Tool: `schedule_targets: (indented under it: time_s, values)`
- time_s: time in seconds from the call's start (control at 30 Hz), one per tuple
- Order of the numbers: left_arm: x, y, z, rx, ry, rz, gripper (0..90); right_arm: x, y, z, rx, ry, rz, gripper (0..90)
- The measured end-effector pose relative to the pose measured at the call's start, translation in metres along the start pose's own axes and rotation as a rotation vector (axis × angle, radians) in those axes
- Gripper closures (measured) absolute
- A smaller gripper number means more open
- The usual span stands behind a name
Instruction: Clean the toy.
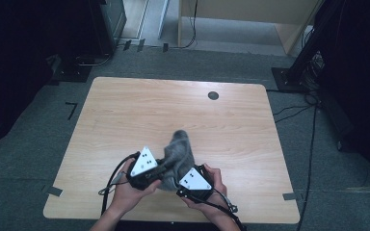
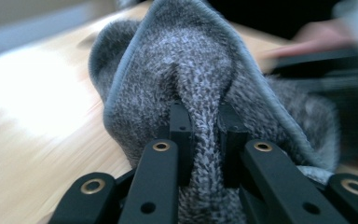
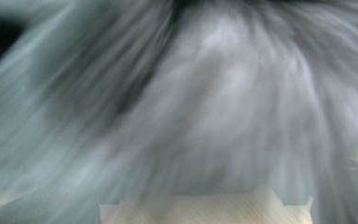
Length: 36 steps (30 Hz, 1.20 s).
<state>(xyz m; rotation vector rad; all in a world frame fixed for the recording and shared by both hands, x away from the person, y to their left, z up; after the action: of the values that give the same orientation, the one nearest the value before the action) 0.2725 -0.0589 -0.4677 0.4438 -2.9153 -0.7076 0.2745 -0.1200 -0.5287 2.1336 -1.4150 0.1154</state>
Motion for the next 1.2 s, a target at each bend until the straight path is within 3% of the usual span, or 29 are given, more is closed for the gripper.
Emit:
schedule_targets:
  time_s: [0.03, 0.07, 0.17, 0.2, 0.27, 0.3, 0.33, 0.37, 0.47, 0.53, 0.57, 0.6, 0.63, 0.67, 0.7, 0.73, 0.77, 0.87, 0.9, 0.93, 1.03, 1.1, 1.13, 1.2]
  values:
    - [-0.001, -0.002, 0.000, -0.019, -0.016, -0.020, 79.7, 0.000, 0.001, -0.001, 0.002, -0.001, 0.000, 34.8]
    - [-0.006, -0.002, 0.003, -0.033, -0.002, -0.041, 79.8, 0.002, 0.001, -0.002, 0.003, -0.003, 0.003, 34.8]
    - [-0.026, 0.002, 0.016, -0.041, 0.118, -0.081, 80.4, 0.004, 0.000, 0.002, -0.011, 0.005, 0.011, 34.8]
    - [-0.026, 0.003, 0.016, -0.032, 0.116, -0.073, 80.4, 0.003, -0.001, 0.004, -0.013, 0.002, 0.007, 34.8]
    - [-0.009, 0.000, 0.008, 0.001, 0.061, 0.018, 79.2, 0.001, -0.001, 0.003, -0.011, -0.019, -0.013, 34.8]
    - [-0.001, -0.002, 0.005, -0.003, 0.024, 0.027, 77.0, 0.000, -0.001, 0.002, -0.004, -0.014, -0.015, 34.8]
    - [0.000, -0.005, 0.004, -0.023, -0.003, 0.004, 75.5, -0.001, -0.001, 0.000, 0.001, -0.017, -0.018, 34.8]
    - [-0.002, -0.006, 0.005, -0.032, -0.001, -0.013, 75.5, -0.001, 0.000, -0.001, 0.006, -0.019, -0.019, 34.8]
    - [-0.024, 0.000, 0.014, -0.038, 0.106, -0.060, 78.7, 0.003, 0.000, 0.002, -0.004, -0.024, -0.009, 34.8]
    - [-0.033, 0.007, 0.018, -0.016, 0.165, -0.056, 80.3, 0.005, 0.000, 0.005, -0.010, -0.038, -0.010, 34.8]
    - [-0.029, 0.010, 0.014, 0.022, 0.162, -0.019, 80.4, 0.005, 0.000, 0.004, -0.005, -0.046, -0.017, 34.8]
    - [-0.020, 0.010, 0.007, 0.057, 0.135, 0.030, 80.2, 0.005, 0.001, 0.002, 0.001, -0.056, -0.025, 34.8]
    - [-0.011, 0.009, 0.002, 0.061, 0.097, 0.065, 79.6, 0.004, 0.001, -0.001, 0.011, -0.059, -0.029, 34.8]
    - [-0.004, 0.005, 0.000, 0.043, 0.054, 0.067, 78.2, 0.004, 0.002, -0.003, 0.020, -0.059, -0.032, 34.8]
    - [-0.002, 0.001, 0.000, 0.017, 0.016, 0.041, 76.7, 0.003, 0.003, -0.006, 0.032, -0.061, -0.037, 34.8]
    - [-0.004, -0.001, 0.002, 0.009, 0.014, 0.023, 76.5, 0.003, 0.005, -0.007, 0.039, -0.065, -0.038, 34.8]
    - [-0.009, -0.001, 0.004, 0.001, 0.042, 0.016, 77.1, 0.004, 0.004, -0.006, 0.031, -0.055, -0.029, 34.8]
    - [-0.034, 0.006, 0.019, -0.026, 0.140, -0.065, 79.6, 0.006, 0.002, 0.003, 0.008, -0.046, -0.023, 34.8]
    - [-0.040, 0.009, 0.023, -0.016, 0.181, -0.064, 80.1, 0.006, 0.002, 0.004, 0.009, -0.056, -0.029, 34.8]
    - [-0.044, 0.011, 0.025, 0.016, 0.227, -0.028, 80.3, 0.007, 0.002, 0.003, 0.017, -0.069, -0.037, 34.8]
    - [-0.043, 0.014, 0.022, 0.189, 0.389, 0.197, 80.2, 0.010, 0.007, -0.006, 0.081, -0.125, -0.099, 34.8]
    - [-0.039, 0.012, 0.023, 0.249, 0.463, 0.335, 80.3, 0.012, 0.012, -0.012, 0.125, -0.150, -0.130, 34.8]
    - [-0.038, 0.009, 0.025, 0.250, 0.489, 0.371, 80.3, 0.014, 0.014, -0.013, 0.139, -0.152, -0.133, 34.8]
    - [-0.038, 0.004, 0.031, 0.222, 0.529, 0.389, 80.4, 0.018, 0.016, -0.015, 0.147, -0.151, -0.117, 34.8]
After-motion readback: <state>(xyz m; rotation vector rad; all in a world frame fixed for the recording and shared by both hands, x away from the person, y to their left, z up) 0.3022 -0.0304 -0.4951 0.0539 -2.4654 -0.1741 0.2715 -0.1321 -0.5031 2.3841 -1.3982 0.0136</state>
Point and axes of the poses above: each handheld gripper's, and its own axes: y roughly backward along the jaws, z roughly out of its underside, x roughly to its right, the point moved 10 cm from there along -y, roughly forward along the jaws, and after that the axes turned 14 degrees about z, right-handed, at the moved point
